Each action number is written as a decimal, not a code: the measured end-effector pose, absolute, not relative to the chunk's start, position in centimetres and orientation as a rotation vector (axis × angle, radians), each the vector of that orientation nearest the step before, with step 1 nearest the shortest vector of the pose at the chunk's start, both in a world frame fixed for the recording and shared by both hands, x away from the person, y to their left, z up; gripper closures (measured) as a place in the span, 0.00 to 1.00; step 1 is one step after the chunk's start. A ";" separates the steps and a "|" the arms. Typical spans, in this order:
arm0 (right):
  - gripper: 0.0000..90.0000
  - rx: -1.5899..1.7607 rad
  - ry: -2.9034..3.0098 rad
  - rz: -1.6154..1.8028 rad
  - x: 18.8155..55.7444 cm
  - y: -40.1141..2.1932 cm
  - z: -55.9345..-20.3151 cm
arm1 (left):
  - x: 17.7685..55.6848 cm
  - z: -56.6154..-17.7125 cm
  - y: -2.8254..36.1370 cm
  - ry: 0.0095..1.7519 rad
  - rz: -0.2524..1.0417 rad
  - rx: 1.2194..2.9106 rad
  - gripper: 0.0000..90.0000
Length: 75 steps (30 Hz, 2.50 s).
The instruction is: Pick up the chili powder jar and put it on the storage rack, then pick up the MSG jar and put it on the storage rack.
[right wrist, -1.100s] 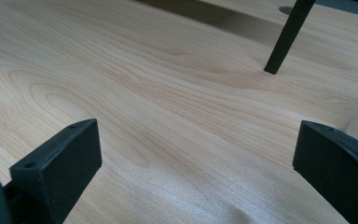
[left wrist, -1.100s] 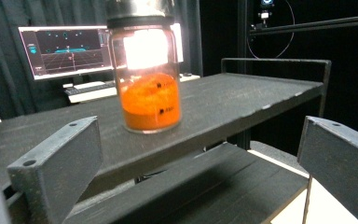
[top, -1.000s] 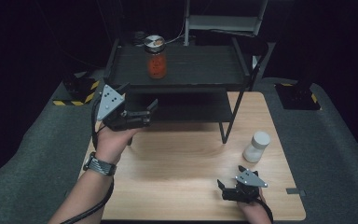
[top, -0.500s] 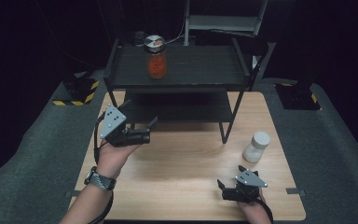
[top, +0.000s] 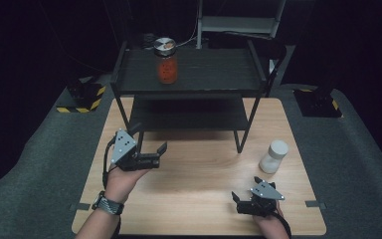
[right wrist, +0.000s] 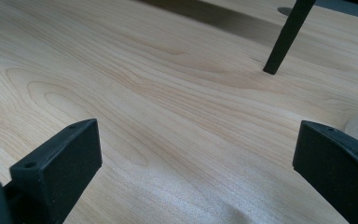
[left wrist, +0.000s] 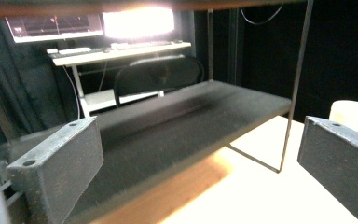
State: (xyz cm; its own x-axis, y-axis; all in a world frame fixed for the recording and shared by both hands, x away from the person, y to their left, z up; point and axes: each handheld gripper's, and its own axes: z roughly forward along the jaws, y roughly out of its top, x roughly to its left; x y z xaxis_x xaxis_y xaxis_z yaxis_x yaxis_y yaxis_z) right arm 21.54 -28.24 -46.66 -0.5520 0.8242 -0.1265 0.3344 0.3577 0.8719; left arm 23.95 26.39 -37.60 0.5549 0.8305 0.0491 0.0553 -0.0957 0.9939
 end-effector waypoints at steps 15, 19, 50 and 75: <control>0.01 1.003 2.059 1.134 21.5 -28.2 -46.7 | 22.9 -41.2 26.2 0.811 0.735 1.593 0.00; 0.01 1.000 2.060 1.131 21.5 -28.2 -46.7 | 22.6 -42.3 26.1 0.825 0.725 1.610 0.00; 0.01 0.988 2.063 1.111 21.3 -27.9 -46.6 | 21.1 -48.8 26.1 0.940 0.629 1.766 0.00; 0.01 0.968 2.071 1.103 21.3 -27.8 -46.6 | 20.6 -48.6 25.9 0.902 0.658 1.829 0.01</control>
State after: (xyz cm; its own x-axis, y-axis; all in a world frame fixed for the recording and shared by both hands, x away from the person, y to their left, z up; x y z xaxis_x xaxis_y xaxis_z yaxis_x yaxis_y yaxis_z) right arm 21.31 -27.78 -46.62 -0.5578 0.8142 -0.1609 0.3209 0.3904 0.8629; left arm 20.63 25.93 -48.57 0.5814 0.8121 0.0502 0.2956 -0.2683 0.9169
